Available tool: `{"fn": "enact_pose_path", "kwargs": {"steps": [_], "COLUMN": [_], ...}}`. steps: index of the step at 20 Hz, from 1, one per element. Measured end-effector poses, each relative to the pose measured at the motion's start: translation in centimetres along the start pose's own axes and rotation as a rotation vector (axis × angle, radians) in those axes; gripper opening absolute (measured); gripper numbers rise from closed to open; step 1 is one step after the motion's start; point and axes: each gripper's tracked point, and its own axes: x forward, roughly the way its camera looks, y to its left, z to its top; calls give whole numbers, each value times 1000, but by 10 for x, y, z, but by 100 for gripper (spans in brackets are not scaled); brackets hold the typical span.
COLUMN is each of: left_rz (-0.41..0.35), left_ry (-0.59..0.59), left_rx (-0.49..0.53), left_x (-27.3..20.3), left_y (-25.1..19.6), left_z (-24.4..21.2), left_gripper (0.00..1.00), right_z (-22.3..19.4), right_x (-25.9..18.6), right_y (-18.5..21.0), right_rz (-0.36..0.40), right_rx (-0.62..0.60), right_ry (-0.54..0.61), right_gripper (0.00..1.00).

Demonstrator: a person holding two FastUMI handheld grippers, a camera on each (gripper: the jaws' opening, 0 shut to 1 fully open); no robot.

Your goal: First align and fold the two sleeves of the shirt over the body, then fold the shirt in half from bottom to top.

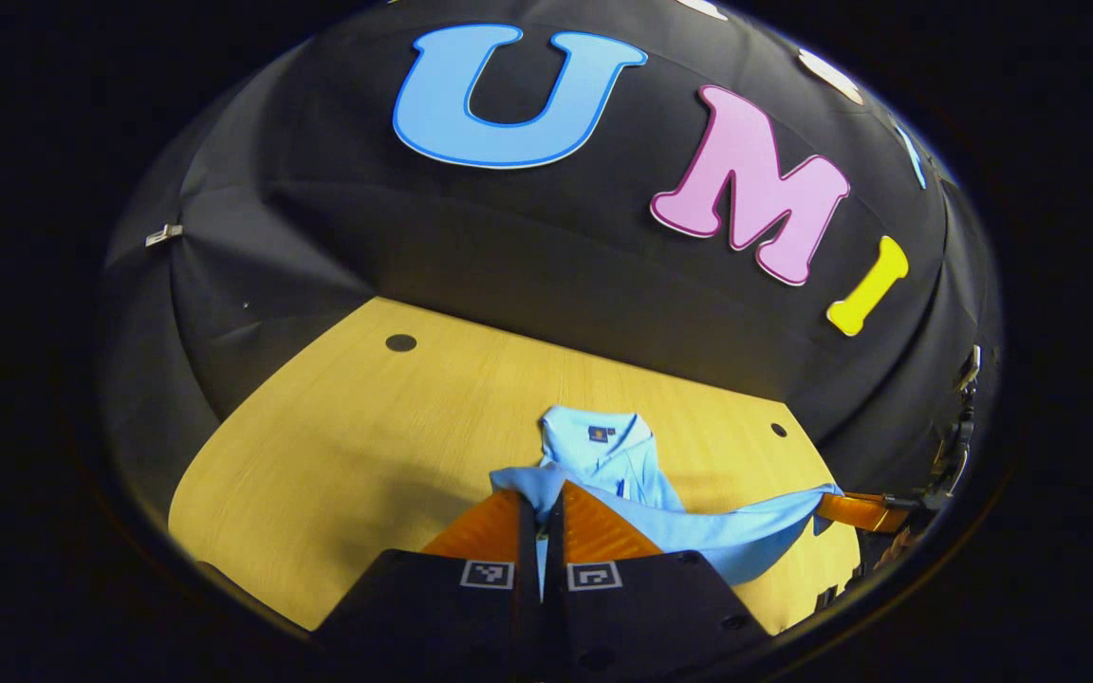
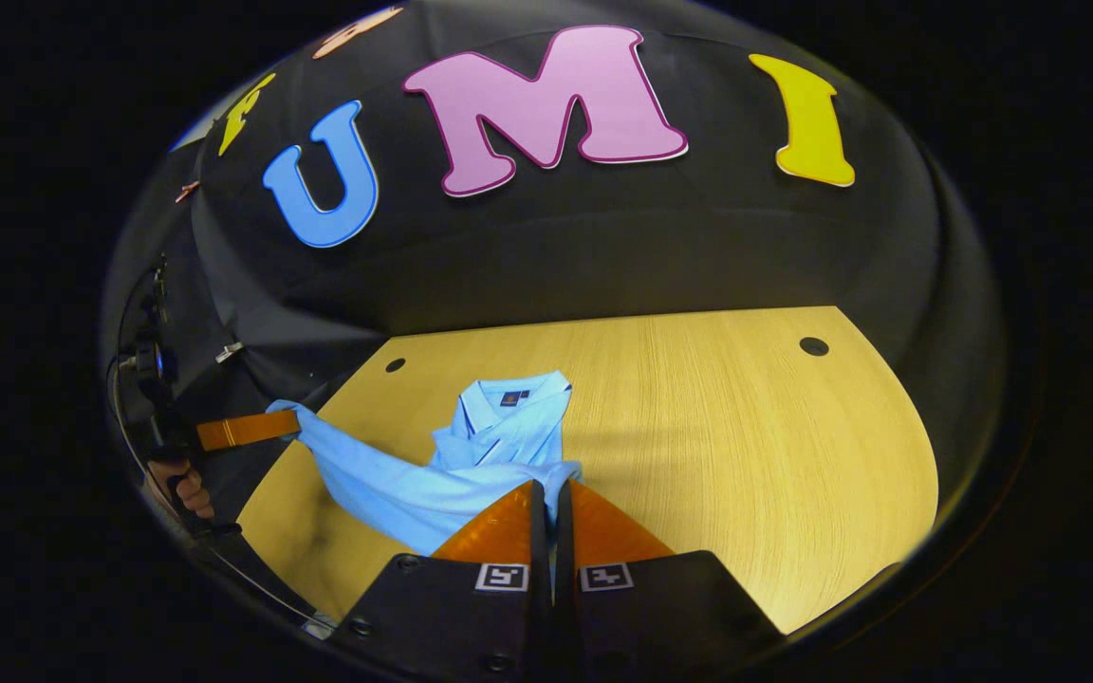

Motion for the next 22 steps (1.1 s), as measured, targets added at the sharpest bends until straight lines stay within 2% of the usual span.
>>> {"fn": "enact_pose_path", "kwargs": {"steps": [4, 10, 17, 22], "left_rz": [26, 105, 216, 268], "left_ry": [-21, 7, 89, 142], "left_rx": [-7, -11, -9, 15], "left_x": [54, 134, 205, 234], "left_y": [0, 10, 40, 46], "left_z": [25, 31, 10, 0], "left_gripper": [6, 6, 6, 6], "right_z": [30, 44, 32, 15], "right_x": [51, 135, 213, 242], "right_y": [-15, -42, -65, -66], "right_rz": [-16, -57, -92, -117], "right_rx": [18, 6, 18, 13], "right_ry": [-19, 8, 74, 132], "right_gripper": [5, 5, 5, 5]}}
